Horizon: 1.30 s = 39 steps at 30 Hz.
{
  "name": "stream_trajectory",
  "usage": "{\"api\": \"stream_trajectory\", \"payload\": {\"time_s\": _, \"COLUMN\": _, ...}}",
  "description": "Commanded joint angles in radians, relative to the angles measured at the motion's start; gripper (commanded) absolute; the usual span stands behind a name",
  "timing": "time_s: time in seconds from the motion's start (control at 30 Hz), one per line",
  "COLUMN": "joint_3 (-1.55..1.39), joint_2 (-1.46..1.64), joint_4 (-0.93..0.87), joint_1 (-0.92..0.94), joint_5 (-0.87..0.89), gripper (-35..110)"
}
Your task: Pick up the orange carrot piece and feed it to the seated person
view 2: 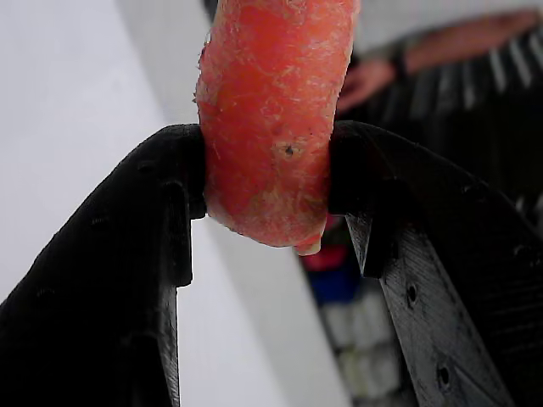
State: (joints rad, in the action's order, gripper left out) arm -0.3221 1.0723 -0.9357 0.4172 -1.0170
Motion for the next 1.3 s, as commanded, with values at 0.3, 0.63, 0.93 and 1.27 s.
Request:
{"api": "stream_trajectory", "payload": {"time_s": 0.3, "joint_3": 0.663, "joint_2": -0.252, "joint_4": 0.009, "joint_1": -0.16, "joint_5": -0.206, "gripper": -3}}
{"api": "stream_trajectory", "payload": {"time_s": 0.63, "joint_3": 0.644, "joint_2": -0.204, "joint_4": 0.009, "joint_1": -0.224, "joint_5": -0.229, "gripper": -3}}
{"api": "stream_trajectory", "payload": {"time_s": 0.93, "joint_3": 0.644, "joint_2": -0.137, "joint_4": 0.009, "joint_1": -0.262, "joint_5": -0.179, "gripper": -3}}
{"api": "stream_trajectory", "payload": {"time_s": 1.27, "joint_3": 0.644, "joint_2": -0.107, "joint_4": 0.009, "joint_1": -0.264, "joint_5": -0.179, "gripper": -3}}
